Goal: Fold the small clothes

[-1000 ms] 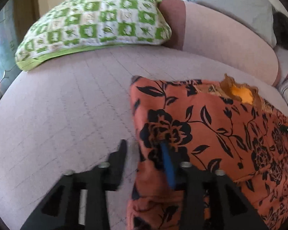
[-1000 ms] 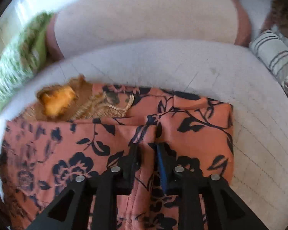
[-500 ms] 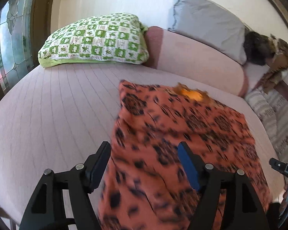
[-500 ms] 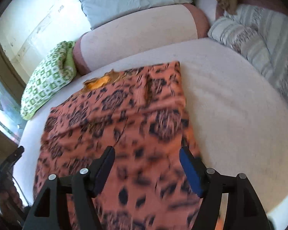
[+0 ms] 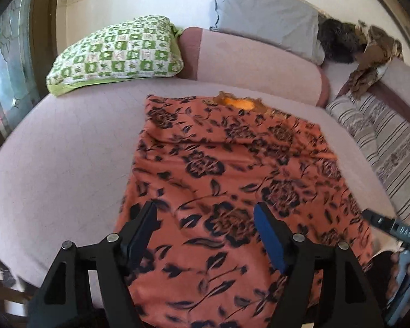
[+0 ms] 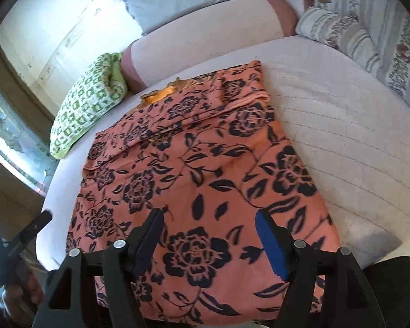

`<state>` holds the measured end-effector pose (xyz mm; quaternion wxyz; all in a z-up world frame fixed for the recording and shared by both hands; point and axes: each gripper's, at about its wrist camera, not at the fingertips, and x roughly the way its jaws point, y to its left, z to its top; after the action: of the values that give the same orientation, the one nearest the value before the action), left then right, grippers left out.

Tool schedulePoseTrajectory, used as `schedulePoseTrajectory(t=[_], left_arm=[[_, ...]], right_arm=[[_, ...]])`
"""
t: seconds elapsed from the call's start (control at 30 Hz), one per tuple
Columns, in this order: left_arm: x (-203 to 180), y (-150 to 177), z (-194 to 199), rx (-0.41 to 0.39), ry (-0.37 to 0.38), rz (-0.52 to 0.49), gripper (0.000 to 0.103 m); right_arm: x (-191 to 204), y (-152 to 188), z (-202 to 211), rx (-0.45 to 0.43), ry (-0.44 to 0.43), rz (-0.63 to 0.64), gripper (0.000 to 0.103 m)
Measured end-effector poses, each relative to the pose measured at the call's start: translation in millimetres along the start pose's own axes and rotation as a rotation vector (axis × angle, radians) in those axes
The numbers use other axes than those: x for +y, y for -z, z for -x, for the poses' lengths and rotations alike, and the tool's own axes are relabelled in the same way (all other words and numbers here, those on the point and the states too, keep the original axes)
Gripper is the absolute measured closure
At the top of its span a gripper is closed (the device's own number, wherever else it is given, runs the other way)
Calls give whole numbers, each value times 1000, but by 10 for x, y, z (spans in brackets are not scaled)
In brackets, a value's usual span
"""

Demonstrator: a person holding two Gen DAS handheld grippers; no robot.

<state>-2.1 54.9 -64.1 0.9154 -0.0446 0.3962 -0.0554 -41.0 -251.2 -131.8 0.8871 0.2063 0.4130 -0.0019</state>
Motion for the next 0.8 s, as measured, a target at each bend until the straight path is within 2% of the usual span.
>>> schedulePoseTrajectory(t=[0.07,0.27,0.4,0.43,0.53,0.6,0.7,0.73,0.8], left_arm=[[90,76,32,2,-44,6,29],[446,236,17,43,-97,101,29],[544,275,-44,60,-119,111,29],[555,283,-73,68,-127,110,29],[610,294,-136,82,-137,124,29],[665,300,-202,95,-149,135,29],[723,320,-302,118,-167,145,29],[740,328,-334,126,-171,148,29],[780,351,-410,149,-179,157,29]], right_arm=[[-86,4,8,3,4,-22,30],[-321,-144,39,-1,11,-33,30],[-170,-533,-65,0,-75,24,30],[-90,-692,-147,3,-121,41,30],[34,-1065,-420,10,-171,47,30],[38,-1374,-719,41,-228,3,30],[-13,-1636,-1118,108,-315,-69,30],[-55,-1693,-1259,121,-323,-86,30],[-224,-1740,-1563,152,-275,-113,30]])
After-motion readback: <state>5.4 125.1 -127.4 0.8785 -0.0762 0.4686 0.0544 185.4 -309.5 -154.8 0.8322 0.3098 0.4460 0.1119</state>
